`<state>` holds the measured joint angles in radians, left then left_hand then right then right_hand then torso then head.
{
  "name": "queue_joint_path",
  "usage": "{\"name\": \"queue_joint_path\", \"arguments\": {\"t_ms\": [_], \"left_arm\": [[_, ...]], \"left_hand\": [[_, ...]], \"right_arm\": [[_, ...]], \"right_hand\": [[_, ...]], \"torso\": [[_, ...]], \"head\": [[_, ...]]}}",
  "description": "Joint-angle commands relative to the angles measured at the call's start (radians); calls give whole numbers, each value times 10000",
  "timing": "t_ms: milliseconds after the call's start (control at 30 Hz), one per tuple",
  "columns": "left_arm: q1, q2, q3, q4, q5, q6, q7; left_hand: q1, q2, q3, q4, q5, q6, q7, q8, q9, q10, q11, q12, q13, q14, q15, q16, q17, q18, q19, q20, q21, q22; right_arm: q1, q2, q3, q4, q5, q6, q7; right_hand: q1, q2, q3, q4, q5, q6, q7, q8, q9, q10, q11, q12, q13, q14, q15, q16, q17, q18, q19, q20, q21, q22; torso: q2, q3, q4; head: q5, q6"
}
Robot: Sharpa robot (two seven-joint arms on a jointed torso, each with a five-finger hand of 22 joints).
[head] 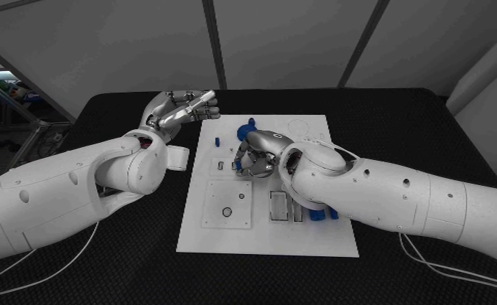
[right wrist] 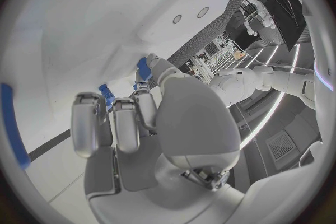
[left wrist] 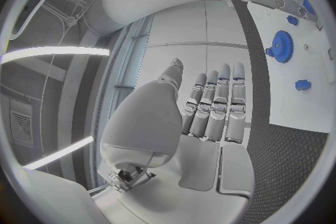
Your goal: Assemble the parts on the task board
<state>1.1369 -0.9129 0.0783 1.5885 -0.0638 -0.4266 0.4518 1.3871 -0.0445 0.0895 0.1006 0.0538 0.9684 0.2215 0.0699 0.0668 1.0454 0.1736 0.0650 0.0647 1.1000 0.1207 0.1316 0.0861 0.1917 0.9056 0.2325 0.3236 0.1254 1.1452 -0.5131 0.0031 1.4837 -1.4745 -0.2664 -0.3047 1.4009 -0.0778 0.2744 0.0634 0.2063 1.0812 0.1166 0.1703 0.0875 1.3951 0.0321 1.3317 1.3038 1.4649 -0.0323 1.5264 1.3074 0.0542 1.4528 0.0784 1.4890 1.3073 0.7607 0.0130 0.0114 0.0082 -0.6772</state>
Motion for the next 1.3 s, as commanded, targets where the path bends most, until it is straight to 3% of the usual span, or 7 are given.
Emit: {"name": "queue_joint_path", "arguments": {"t_ms": [33, 333, 1300], "left_arm": [[12, 14, 8, 0, -62, 118, 34], [12, 20, 8, -8, -62, 127, 25], [11, 22, 8, -24, -62, 149, 11]], "left_hand": [[6, 82, -13, -47, -58, -2, 75, -47, -11, -40, 21, -17, -9, 14, 62, -44, -15, -102, 66, 6, -41, -10], [6, 82, -13, -47, -58, -2, 75, -47, -11, -40, 21, -17, -9, 14, 62, -44, -15, -102, 66, 6, -41, -10], [2, 81, -16, -57, -58, -10, 78, -51, -11, -52, 24, -18, -10, 18, 64, -56, -16, -102, 67, 8, -43, -14]], "right_arm": [[-17, 3, -17, -34, -141, 203, -86], [-22, -19, -18, -79, -263, 215, -169], [-25, -15, -18, -117, -383, 234, -243]], "right_hand": [[-123, -1, 26, 27, 24, 103, -51, 32, 185, -35, -25, -55, -15, 844, -56, -26, 1705, -113, -35, -45, -2, 741], [-208, -68, 16, 25, 25, 15, -25, -1, 175, -92, -8, -121, -77, 838, -45, -41, 1680, -104, -63, -39, -24, 700], [-486, -443, 72, -52, -10, -825, 289, -351, 40, -566, 261, -615, -560, 807, 175, -111, 1571, -48, -238, 150, -168, 439]], "torso": [[0, -1, 2], [-4, -6, 8], [-5, -3, 1]], "head": [[2, -7], [-6, -21], [-11, -40]]}}
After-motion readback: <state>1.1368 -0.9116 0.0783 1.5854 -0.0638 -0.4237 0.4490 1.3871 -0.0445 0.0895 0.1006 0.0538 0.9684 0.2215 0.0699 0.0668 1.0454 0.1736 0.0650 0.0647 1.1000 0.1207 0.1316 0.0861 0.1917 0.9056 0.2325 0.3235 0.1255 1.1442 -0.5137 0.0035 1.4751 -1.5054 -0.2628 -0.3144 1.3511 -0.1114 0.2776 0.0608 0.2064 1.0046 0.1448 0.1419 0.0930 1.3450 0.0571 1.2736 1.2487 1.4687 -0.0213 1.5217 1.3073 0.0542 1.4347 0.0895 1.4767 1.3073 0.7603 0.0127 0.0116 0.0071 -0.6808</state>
